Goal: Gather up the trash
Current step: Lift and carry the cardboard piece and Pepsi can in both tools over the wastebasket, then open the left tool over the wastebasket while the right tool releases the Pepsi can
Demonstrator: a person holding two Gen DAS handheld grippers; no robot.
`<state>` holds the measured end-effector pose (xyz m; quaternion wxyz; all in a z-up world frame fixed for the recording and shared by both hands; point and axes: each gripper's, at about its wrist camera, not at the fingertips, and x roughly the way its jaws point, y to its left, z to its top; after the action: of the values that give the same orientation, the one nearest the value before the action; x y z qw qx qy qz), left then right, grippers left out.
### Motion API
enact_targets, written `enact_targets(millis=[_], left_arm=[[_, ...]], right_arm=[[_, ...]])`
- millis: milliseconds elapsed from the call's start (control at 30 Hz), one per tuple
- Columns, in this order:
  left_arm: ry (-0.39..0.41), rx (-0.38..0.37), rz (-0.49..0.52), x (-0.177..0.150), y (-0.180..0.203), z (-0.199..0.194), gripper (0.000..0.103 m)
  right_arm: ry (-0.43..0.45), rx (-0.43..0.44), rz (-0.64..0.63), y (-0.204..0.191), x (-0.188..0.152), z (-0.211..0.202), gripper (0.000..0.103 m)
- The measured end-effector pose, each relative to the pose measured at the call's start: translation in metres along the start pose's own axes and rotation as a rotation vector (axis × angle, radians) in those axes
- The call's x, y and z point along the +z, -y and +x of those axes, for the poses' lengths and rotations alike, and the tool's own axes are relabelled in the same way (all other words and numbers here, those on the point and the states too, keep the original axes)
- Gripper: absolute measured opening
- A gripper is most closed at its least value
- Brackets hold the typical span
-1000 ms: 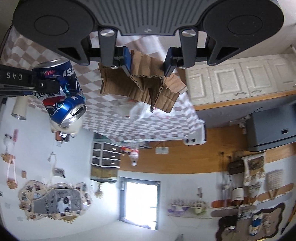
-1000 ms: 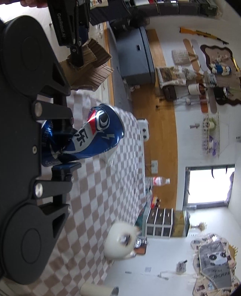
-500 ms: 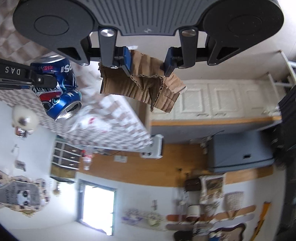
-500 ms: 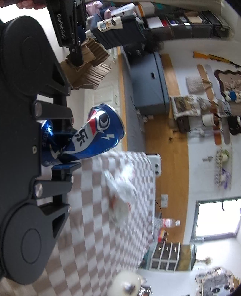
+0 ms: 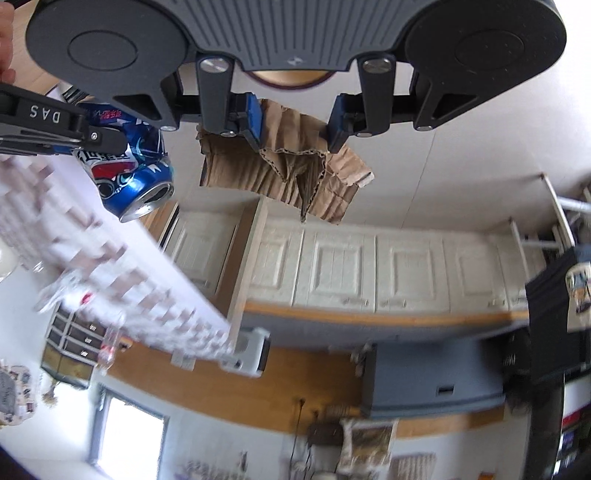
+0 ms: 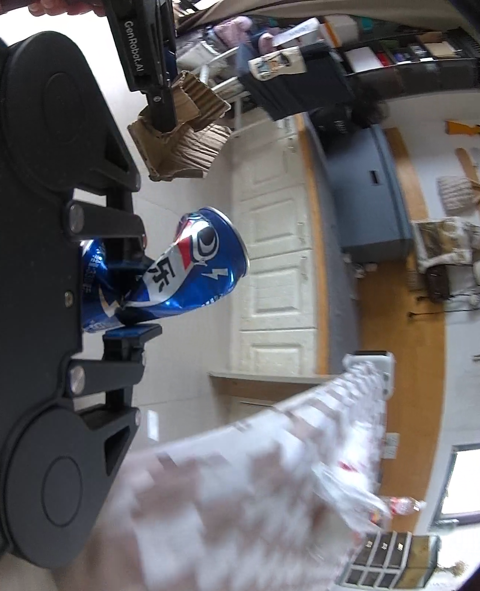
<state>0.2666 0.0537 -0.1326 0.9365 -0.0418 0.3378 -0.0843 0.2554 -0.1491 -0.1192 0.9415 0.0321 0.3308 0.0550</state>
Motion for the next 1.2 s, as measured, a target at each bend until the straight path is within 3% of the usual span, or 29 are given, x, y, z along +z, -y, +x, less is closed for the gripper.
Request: enact_targets(millis=[267, 600, 967, 1100, 1200], left_arm=[[-0.178, -0.008, -0.036, -0.047, -0.024, 0.075, 0.038], [-0.393, -0.033, -0.021, -0.104, -0.038, 0.165, 0.038], [-0.591, -0.105, 0.021, -0.167, -0.029, 0.244, 0.038], [-0.639, -0.109, 0.017, -0.183, -0.029, 0.268, 0.038], [-0.61, -0.112, -0.019, -0.184, -0.032, 0.286, 0.038]], right_arm=[[-0.168, -0.02, 0.015, -0.003, -0.047, 0.077, 0.029], [-0.337, -0.075, 0.062, 0.022, -0.098, 0.157, 0.029], [-0.44, -0.093, 0.041, 0.036, -0.128, 0.227, 0.029], [-0.464, -0.086, 0.027, 0.032, -0.138, 0.244, 0.029], [-0.474, -0.086, 0.031, 0.033, -0.143, 0.25, 0.029]])
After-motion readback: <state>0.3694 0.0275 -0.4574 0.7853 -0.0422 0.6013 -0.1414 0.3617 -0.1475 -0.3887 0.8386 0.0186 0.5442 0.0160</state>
